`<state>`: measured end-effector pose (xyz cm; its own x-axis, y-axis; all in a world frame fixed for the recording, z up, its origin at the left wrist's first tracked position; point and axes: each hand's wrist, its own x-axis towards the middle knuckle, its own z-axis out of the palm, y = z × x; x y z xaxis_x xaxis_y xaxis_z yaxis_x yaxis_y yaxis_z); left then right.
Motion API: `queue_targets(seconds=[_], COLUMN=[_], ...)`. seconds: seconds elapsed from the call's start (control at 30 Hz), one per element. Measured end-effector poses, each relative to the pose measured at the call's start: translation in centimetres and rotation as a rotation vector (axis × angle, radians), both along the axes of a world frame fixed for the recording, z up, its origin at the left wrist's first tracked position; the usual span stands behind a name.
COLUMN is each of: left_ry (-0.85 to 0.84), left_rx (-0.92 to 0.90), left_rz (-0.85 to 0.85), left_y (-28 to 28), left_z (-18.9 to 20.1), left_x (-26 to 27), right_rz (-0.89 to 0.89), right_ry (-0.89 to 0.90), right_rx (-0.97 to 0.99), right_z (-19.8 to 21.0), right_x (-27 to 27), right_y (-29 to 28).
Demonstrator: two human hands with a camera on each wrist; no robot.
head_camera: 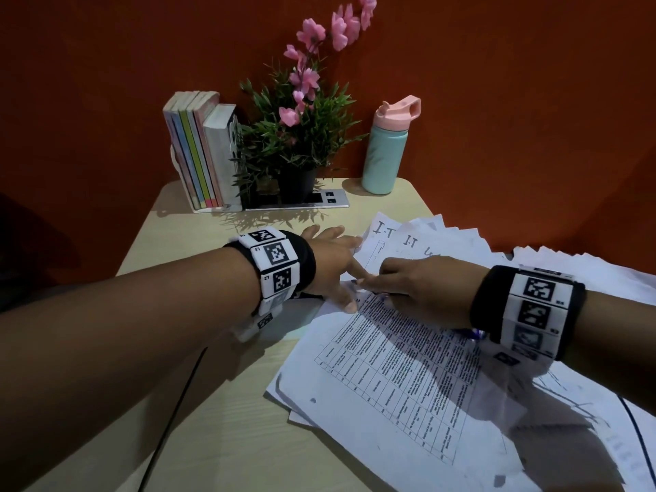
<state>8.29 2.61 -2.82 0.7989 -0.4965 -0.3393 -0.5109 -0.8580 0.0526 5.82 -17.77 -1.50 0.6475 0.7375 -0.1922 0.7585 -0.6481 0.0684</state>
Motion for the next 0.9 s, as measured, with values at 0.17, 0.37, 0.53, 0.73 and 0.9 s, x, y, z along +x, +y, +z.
queue_targets(seconds=[0.17, 0.37, 0.53, 0.73, 0.9], left_ry=[-0.07, -0.084, 0.284, 0.456, 0.356], left_rx=[-0.07, -0.277, -0.687, -0.879, -0.994], left_rz=[0.041, 0.138, 0.383, 0.577, 0.758], left_y=[0.2, 1.9, 1.4, 1.3, 2.4], left_z=[1.0, 4.2, 2.7, 1.9, 1.9], left_x=[-0.2, -0.7, -1.3, -2.4, -4.8], right_rz=[-0.098, -0.21, -0.209, -0.223, -0.221], right_ry=[0.024, 0.043, -0.004, -0.029, 0.004], right_rx=[0.122, 0.194, 0.181, 0.078, 0.058], right_z=[0.5, 0.8, 1.1, 1.3, 1.3], right_x=[-0.8, -1.1, -1.9, -2.9, -3.2], right_y=[-0.7, -0.6, 0.1, 1.2, 2.0])
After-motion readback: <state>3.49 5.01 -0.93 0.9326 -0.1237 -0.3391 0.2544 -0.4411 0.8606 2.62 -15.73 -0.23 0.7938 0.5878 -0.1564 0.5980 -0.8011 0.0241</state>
